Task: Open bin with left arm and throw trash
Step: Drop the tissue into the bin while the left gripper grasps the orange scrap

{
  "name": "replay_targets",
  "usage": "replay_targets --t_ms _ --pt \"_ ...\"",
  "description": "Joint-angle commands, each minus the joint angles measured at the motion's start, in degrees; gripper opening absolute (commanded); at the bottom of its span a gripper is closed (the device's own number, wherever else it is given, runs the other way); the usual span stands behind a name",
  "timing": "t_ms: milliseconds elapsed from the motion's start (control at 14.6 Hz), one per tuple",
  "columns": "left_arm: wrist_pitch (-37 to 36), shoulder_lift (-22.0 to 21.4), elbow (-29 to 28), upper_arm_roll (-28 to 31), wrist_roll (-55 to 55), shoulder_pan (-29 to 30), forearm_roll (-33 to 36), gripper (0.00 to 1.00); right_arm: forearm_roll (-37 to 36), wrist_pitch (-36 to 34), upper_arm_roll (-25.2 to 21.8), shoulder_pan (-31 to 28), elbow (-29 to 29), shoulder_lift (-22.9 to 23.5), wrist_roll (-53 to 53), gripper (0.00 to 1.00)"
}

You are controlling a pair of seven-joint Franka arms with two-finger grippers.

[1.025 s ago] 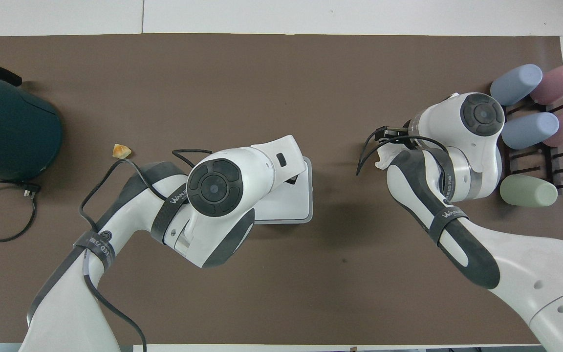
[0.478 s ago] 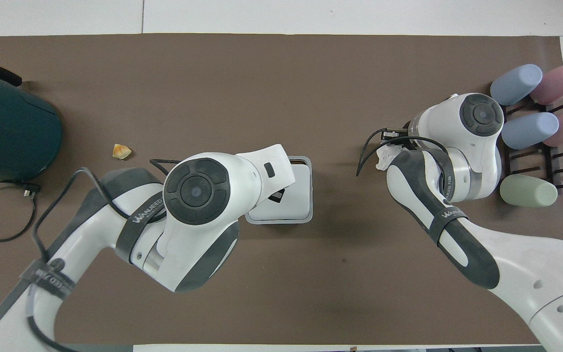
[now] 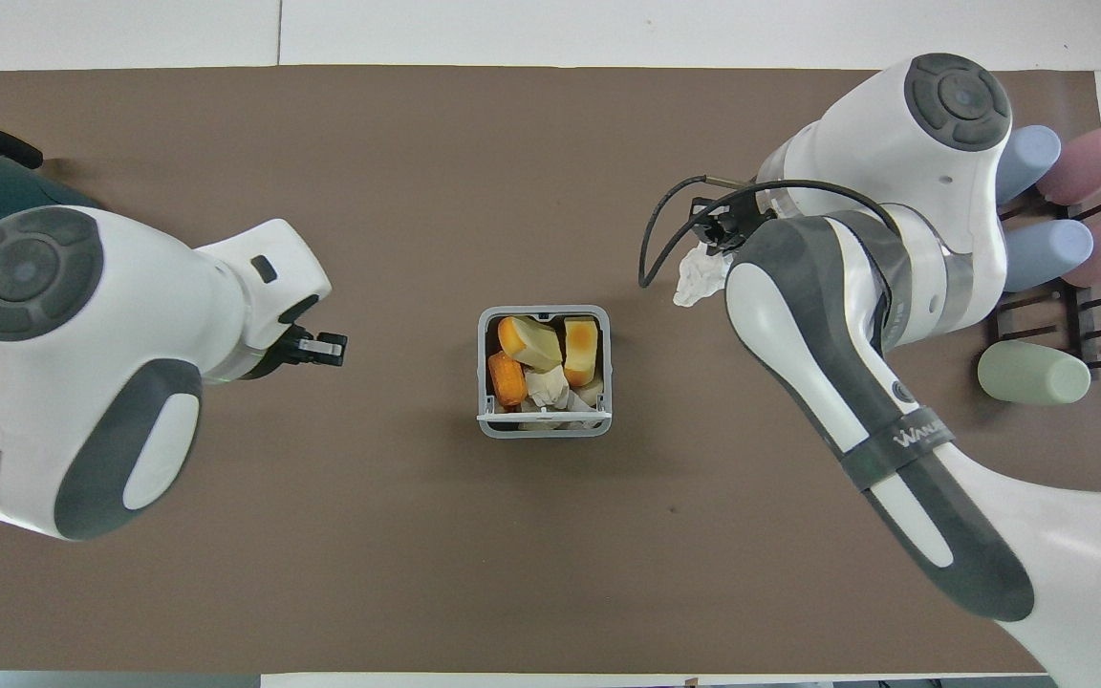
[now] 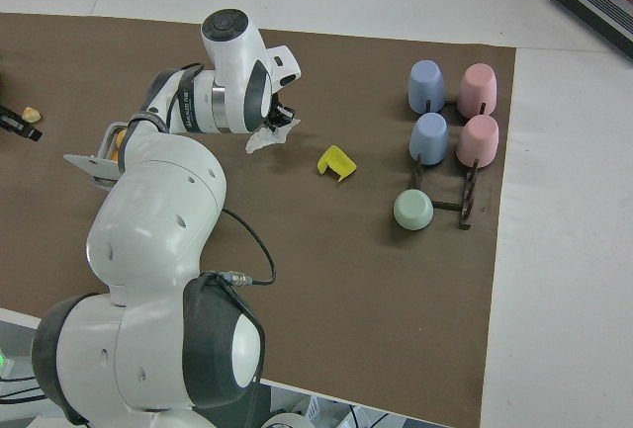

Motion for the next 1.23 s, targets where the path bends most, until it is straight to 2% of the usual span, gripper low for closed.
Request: replay_targets --t_ms 0,137,342,547,683,752,820,888,1025,1093,1161 --pt "4.29 0.76 -1.55 -0.54 0.48 7.79 0.73 1.0 0.05 -0.8 4.81 1.77 3.6 1.08 12.99 0.0" --pt "8.69 3.39 -1.55 -0.54 2.48 11.07 0.73 1.0 -0.13 1.22 4.82 7.04 2.82 1.17 20.48 0.0" --pt "15.19 8.84 -1.55 -0.54 6.98 14.76 0.73 1.0 -0.14 1.75 4.91 10.21 1.15 0.2 25.5 0.0" --pt "22.39 14.38 -2.51 -0.54 7.16 15.56 0.73 1.0 -0.14 4.29 4.91 11.45 -3.32 -1.47 26.58 0.0" --pt "27.93 16.58 -4.53 -0.54 8.38 15.65 0.73 1.0 -0.14 6.66 4.91 11.19 -5.61 -2.17 26.4 0.0" --pt "29.78 18.16 -4.63 -0.54 8.48 15.65 0.73 1.0 -0.14 7.81 4.91 11.37 -6.84 -2.61 26.66 0.15" --pt "31.28 19.82 -4.72 -0.54 8.48 15.56 0.73 0.95 -0.14 8.25 4.91 11.45 -7.64 -2.87 27.01 0.43" --pt "32.08 20.62 -4.98 -0.54 8.65 15.56 0.73 0.84 -0.14 7.91 4.91 11.45 -7.56 -2.96 27.01 0.65" --pt "31.48 20.11 -6.21 -0.45 8.74 15.65 0.73 0.27 -0.14 6.85 4.82 10.85 -6.33 -3.14 26.75 1.0" --pt "30.86 19.76 -6.91 -0.45 8.65 15.65 0.73 0.04 -0.05 6.24 4.82 10.58 -5.89 -4.01 26.58 1.0" --pt "30.68 18.62 -7.61 -0.45 8.65 15.65 0.73 0.0 -0.05 3.97 4.74 9.97 -4.15 -4.28 26.49 1.0"
